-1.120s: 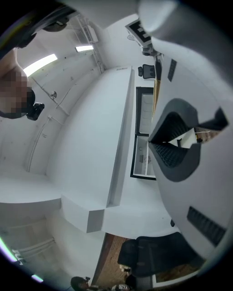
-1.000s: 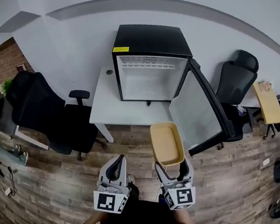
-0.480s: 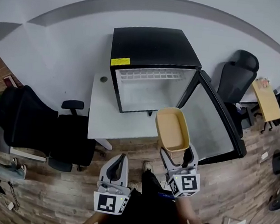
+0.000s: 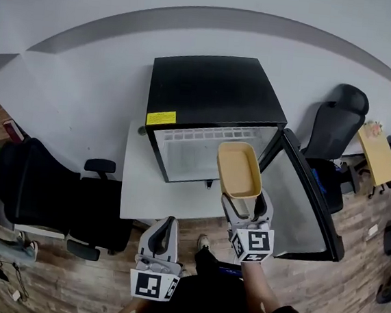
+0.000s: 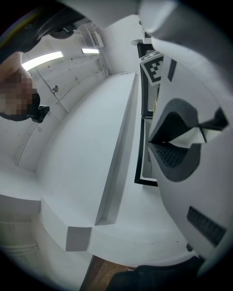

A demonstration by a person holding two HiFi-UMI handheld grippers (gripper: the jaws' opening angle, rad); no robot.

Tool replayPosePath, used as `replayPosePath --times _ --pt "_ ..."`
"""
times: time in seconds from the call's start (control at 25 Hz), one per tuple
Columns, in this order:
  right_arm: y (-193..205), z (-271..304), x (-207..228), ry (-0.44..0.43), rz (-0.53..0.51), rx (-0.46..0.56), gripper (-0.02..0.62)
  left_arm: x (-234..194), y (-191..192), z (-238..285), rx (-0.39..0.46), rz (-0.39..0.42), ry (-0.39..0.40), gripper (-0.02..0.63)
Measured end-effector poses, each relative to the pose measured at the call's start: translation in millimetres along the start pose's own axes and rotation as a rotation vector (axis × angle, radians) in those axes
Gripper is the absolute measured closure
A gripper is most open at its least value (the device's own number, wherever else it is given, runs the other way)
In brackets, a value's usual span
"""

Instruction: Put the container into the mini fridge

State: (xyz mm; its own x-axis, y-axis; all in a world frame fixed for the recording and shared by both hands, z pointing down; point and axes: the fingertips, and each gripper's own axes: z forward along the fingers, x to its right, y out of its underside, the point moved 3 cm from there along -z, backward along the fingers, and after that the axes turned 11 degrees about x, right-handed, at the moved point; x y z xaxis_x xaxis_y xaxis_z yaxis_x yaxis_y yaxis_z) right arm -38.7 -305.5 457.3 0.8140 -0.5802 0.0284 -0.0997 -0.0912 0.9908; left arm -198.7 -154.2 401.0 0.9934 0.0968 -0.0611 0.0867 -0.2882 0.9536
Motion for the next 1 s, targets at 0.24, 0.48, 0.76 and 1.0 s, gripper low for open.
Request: replayPosePath --times 0.24,0.48,0.76,1.0 --pt "12.9 65.3 31.8 0.008 -0.03 -0.007 0.15 -3.1 13.0 58.4 0.003 0.011 0.011 0.597" --pt "25.4 116.7 52.3 0.01 -0.042 -0.017 0.15 -12.6 25.8 99.9 -0.006 -0.001 -0.005 0.597" --pt "40.8 162.4 70.5 0.0 -0.066 -0.042 0.15 -23.5 39.4 129.8 -0.023 0.002 -0.036 0.597" --pt "49.2 188.3 81.3 -0.004 -0.073 -0.055 0.15 -27.4 44.7 145.7 -0.025 0.005 -0.051 0.597"
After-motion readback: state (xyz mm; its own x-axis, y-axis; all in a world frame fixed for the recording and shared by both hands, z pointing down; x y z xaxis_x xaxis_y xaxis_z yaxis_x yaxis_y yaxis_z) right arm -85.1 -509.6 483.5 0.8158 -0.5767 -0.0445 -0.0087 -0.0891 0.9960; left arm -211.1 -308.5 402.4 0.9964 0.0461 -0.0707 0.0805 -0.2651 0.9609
